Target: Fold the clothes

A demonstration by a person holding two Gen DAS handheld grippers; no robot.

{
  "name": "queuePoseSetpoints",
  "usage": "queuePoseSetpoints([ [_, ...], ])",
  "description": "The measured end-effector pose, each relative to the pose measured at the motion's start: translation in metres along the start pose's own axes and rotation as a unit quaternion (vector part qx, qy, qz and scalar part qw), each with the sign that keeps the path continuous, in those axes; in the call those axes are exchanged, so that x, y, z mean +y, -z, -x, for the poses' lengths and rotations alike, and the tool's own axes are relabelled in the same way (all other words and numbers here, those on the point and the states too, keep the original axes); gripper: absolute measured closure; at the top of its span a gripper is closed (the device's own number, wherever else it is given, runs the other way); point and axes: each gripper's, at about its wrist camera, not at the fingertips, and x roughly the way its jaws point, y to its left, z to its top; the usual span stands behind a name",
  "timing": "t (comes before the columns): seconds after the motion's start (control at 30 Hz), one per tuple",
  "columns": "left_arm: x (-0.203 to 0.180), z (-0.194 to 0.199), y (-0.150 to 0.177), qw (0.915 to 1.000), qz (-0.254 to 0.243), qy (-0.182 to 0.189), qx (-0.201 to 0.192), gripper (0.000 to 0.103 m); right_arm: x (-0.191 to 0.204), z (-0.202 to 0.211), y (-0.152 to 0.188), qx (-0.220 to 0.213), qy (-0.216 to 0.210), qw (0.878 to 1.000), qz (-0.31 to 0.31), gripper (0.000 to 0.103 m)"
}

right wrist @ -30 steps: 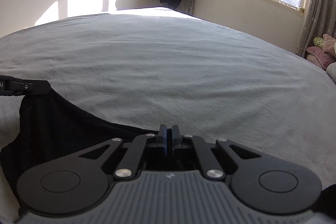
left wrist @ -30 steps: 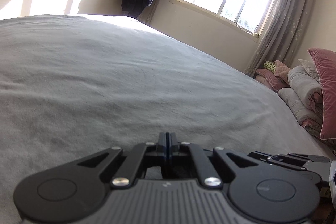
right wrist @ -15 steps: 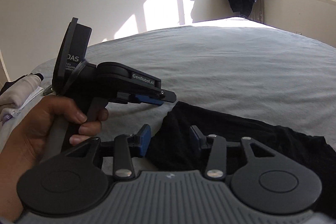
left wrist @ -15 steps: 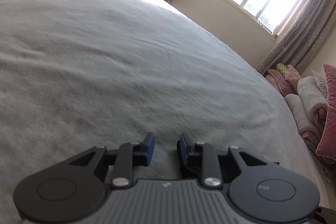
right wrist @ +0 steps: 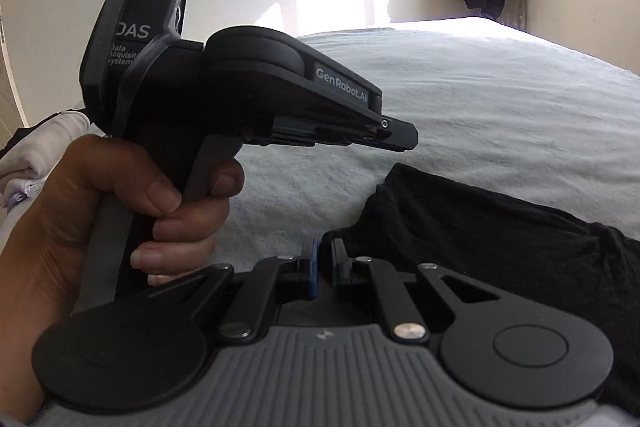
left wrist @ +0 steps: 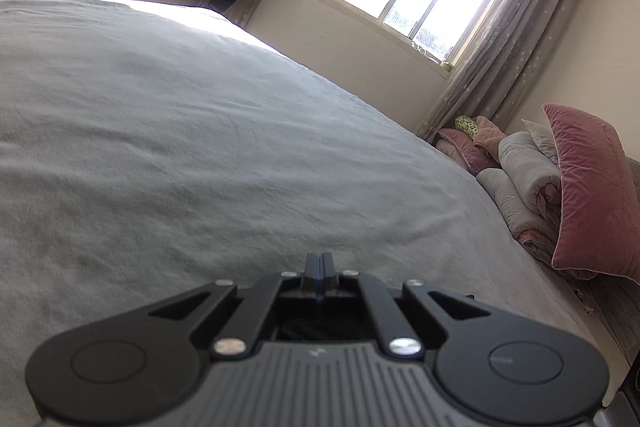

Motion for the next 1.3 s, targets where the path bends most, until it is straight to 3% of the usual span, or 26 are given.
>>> queuePoseSetpoints([
  [0.07, -0.001, -0.012, 0.005, 0.9992, -0.014, -0.014, 0.036, 0.103, -0.002, -0.001, 0.0, -0.003, -0.014, 1.0, -0.013, 0.094],
  [0.1, 0.001, -0.021, 0.008, 0.9974, -0.016, -0.039, 0.058, 0.103, -0.002, -0.003, 0.0, -0.001, -0.02, 1.0, -0.017, 0.094],
  [0.2, 0.001, -0.02, 0.007, 0.9969, -0.014, -0.068, 0.037, 0.103, 0.001, -0.008, -0.001, 0.003, -0.035, 0.999, -0.019, 0.094],
  [0.33, 0.007, -0.018, 0.004, 0.9955, 0.011, -0.091, 0.026, 0.103, 0.01, -0.016, -0.004, 0.02, -0.027, 0.999, -0.001, 0.084],
  [0.4, 0.004, -0.008, -0.002, 0.9957, 0.007, -0.092, 0.005, 0.102, 0.016, -0.013, -0.009, 0.02, -0.017, 1.0, 0.003, 0.073],
  [0.43, 0.002, -0.003, -0.004, 0.9957, 0.005, -0.092, -0.004, 0.102, 0.016, -0.01, -0.012, 0.018, -0.014, 1.0, 0.0, 0.06],
  [0.5, 0.002, 0.003, -0.008, 0.9978, 0.015, -0.063, -0.013, 0.102, 0.012, 0.001, -0.018, 0.012, -0.009, 1.0, -0.018, 0.049],
  [0.53, 0.002, 0.004, -0.008, 0.9988, 0.021, -0.041, -0.017, 0.101, 0.008, 0.009, -0.019, 0.005, -0.005, 1.0, -0.027, 0.049],
  [0.63, -0.002, -0.008, -0.001, 0.9997, 0.016, -0.02, -0.001, 0.097, -0.009, 0.043, -0.017, -0.006, 0.028, 0.998, -0.057, 0.045],
  [0.7, 0.0, -0.02, 0.01, 0.9995, 0.011, -0.03, 0.006, 0.095, -0.019, 0.072, -0.009, -0.006, 0.056, 0.995, -0.088, 0.044],
  [0.77, 0.001, -0.031, 0.02, 0.9991, 0.006, -0.04, 0.013, 0.097, -0.024, 0.109, 0.007, -0.004, 0.088, 0.989, -0.115, 0.043],
  [0.93, 0.025, -0.022, 0.023, 0.9961, 0.089, 0.001, -0.002, 0.097, -0.03, 0.198, 0.046, -0.019, 0.175, 0.97, -0.167, 0.035],
  [0.97, 0.023, -0.017, 0.022, 0.9962, 0.086, -0.011, -0.002, 0.097, -0.03, 0.216, 0.056, -0.023, 0.19, 0.965, -0.179, 0.034],
  [1.03, 0.013, -0.002, 0.022, 0.9967, 0.068, -0.045, -0.004, 0.093, -0.027, 0.247, 0.076, -0.029, 0.219, 0.954, -0.203, 0.032],
  [1.07, 0.004, 0.007, 0.022, 0.9967, 0.053, -0.062, -0.005, 0.086, -0.024, 0.261, 0.088, -0.031, 0.236, 0.948, -0.213, 0.032],
  [1.17, -0.022, 0.032, 0.03, 0.9994, 0.015, -0.03, 0.001, 0.079, -0.016, 0.3, 0.118, -0.04, 0.275, 0.93, -0.242, 0.03],
  [1.3, -0.062, 0.049, 0.051, 0.9988, -0.035, -0.007, 0.035, 0.078, -0.006, 0.328, 0.143, -0.058, 0.311, 0.907, -0.279, 0.029],
])
